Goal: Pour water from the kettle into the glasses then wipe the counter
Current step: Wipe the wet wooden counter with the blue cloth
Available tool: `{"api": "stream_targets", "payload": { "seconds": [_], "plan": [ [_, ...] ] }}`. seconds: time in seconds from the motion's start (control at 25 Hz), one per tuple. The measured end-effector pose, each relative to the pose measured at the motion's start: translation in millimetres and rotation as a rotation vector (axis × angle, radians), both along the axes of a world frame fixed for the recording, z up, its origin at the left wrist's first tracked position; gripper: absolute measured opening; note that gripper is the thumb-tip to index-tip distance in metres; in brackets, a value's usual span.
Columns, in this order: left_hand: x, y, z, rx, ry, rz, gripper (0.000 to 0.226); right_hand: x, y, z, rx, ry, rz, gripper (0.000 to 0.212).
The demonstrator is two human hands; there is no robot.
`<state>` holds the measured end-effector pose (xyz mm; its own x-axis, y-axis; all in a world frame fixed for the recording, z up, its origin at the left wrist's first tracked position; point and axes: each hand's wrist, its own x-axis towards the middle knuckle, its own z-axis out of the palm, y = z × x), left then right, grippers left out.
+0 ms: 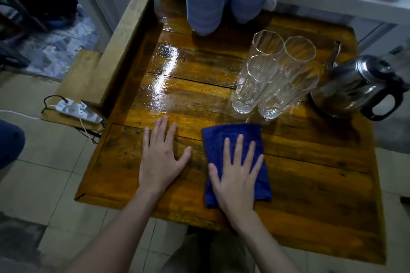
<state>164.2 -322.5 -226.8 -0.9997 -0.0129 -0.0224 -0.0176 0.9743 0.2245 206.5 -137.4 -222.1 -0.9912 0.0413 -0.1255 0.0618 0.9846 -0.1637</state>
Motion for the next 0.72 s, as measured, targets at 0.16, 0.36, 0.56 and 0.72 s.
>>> {"api": "stream_targets", "payload": {
  "seconds": [0.16,0.36,0.56,0.72],
  "plan": [
    [2.0,-0.8,0.0,-0.006,0.000,-0.004,0.074,17.2,-3.2,-2.4,-0.030,0.005,0.224,0.069],
    [2.3,-0.8,0.8,0.021,0.017,-0.001,0.074,32.9,65.8,-2.4,-0.003,-0.028,0.500,0.070],
    [2.1,-0.8,-0.8,0.012,0.031,-0.013,0.074,25.9,161.6,2.9,0.020,-0.056,0.168,0.072],
    [2.0,0.4,-1.2,0.008,0.031,-0.024,0.073,-4.6,178.6,0.9,0.046,-0.073,0.008,0.079]
  ]
}}
